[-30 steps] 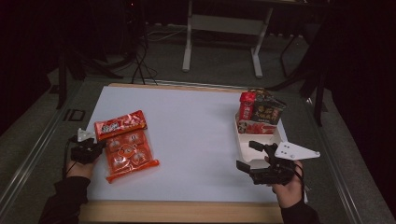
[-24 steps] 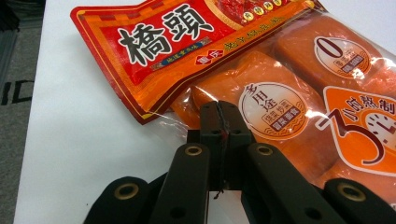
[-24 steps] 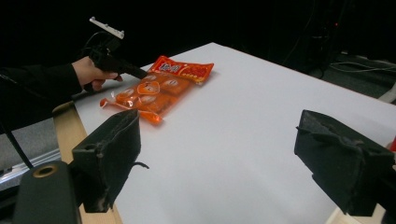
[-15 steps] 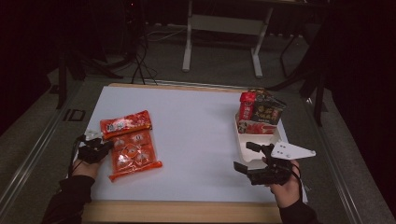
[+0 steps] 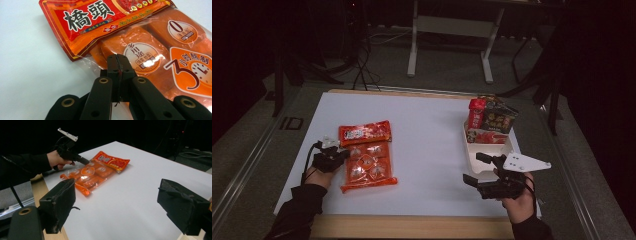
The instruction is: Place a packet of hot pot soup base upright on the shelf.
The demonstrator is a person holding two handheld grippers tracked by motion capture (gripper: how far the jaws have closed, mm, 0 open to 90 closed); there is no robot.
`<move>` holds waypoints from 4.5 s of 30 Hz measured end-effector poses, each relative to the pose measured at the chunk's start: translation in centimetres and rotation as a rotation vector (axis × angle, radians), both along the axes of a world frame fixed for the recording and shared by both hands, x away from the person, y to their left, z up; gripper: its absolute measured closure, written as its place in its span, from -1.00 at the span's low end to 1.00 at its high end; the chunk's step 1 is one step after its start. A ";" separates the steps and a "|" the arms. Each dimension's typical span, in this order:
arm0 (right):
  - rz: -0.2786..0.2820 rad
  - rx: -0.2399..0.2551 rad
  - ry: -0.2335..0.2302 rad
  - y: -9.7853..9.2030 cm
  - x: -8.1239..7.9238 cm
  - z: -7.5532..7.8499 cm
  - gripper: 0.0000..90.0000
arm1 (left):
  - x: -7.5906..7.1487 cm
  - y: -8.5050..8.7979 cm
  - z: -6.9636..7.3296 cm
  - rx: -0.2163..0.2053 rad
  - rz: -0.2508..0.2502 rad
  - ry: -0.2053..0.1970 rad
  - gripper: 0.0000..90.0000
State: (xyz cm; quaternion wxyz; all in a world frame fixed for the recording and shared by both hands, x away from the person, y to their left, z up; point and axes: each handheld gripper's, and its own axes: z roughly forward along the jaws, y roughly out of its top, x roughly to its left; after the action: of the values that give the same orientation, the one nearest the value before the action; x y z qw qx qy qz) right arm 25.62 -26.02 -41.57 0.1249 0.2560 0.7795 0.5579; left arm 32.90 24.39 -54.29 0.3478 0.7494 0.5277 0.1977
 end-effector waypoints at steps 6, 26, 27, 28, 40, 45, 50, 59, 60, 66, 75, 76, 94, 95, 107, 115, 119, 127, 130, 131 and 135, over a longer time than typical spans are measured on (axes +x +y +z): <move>0.004 -0.005 0.008 0.0 -0.1 -0.2 -0.67 | 0.5 -2.1 0.1 0.007 -0.057 0.004 1.00; -0.006 -0.002 0.019 -0.7 -0.2 -0.7 -0.67 | 1.0 -9.4 0.3 -0.033 -0.234 0.030 1.00; -0.007 0.001 0.022 -0.8 -0.2 -0.7 -0.67 | 1.0 -9.7 0.3 -0.035 -0.239 0.029 1.00; -0.008 0.003 0.022 -0.8 -0.2 -0.7 -0.67 | 0.9 -9.9 0.3 -0.035 -0.245 0.032 1.00; -0.003 0.003 0.023 -0.7 -0.1 -0.7 -0.67 | 0.1 -12.4 0.3 -0.052 -0.309 0.038 1.00; -0.006 0.006 0.024 -0.7 -0.1 -0.6 -0.67 | -0.3 -13.4 0.3 -0.054 -0.343 0.038 1.00; -0.002 0.001 0.026 -0.6 -0.1 -0.7 -0.67 | -0.7 -14.4 0.5 -0.041 -0.375 0.050 1.00; 0.001 0.001 0.025 -0.6 -0.1 -0.7 -0.67 | -1.4 -15.7 0.5 -0.038 -0.406 0.058 1.00; 0.001 0.001 0.026 -0.6 -0.1 -0.7 -0.67 | -1.4 -15.7 0.6 -0.036 -0.409 0.057 1.00; -0.004 0.005 0.022 -0.7 -0.2 -0.5 -0.67 | -1.5 -15.0 0.8 -0.051 -0.403 0.071 1.00; 0.001 -0.008 0.021 -0.5 -0.2 -0.6 -0.67 | -3.3 -14.5 0.7 -0.059 -0.436 0.113 1.00; 0.002 -0.010 0.023 -0.4 -0.2 -0.6 -0.67 | -3.4 -14.4 0.7 -0.065 -0.441 0.117 1.00; 0.004 -0.011 0.025 -0.4 -0.1 -0.7 -0.64 | -3.7 -16.0 0.6 -0.065 -0.466 0.115 0.93; 0.005 -0.012 0.021 -0.4 -0.1 -0.7 -0.63 | -3.6 -15.8 0.6 -0.074 -0.450 0.117 0.87; 0.013 -0.012 0.004 -0.4 -0.2 -0.7 -0.62 | -3.5 -14.6 2.1 -0.160 -0.433 0.074 0.48; 0.005 -0.015 0.006 -0.4 -0.1 -0.9 -0.62 | -3.5 -13.7 2.9 -0.168 -0.421 0.040 -0.46; 0.008 -0.019 0.004 -0.3 -0.2 -0.8 -0.63 | -3.5 -13.5 3.0 -0.196 -0.423 0.017 -0.70; 0.010 -0.022 0.006 -0.3 -0.2 -0.9 -0.63 | -2.8 -13.4 3.2 -0.192 -0.363 -0.015 -0.98; 0.012 -0.021 0.007 -0.3 -0.2 -0.9 -0.63 | -2.4 -13.1 3.4 -0.232 -0.349 -0.015 -0.98; 0.012 -0.022 0.007 -0.3 -0.2 -0.9 -0.63 | -2.3 -12.9 3.4 -0.249 -0.347 -0.011 -0.98; 0.011 -0.023 0.008 -0.3 -0.2 -0.9 -0.63 | -1.6 -12.7 3.6 -0.262 -0.343 0.050 -0.98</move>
State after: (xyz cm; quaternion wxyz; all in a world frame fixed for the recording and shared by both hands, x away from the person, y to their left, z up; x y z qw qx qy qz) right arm 25.42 -26.32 -42.49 0.1217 0.2524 0.7878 0.5485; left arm 31.29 11.66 -50.72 0.4575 0.7812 0.4221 0.0467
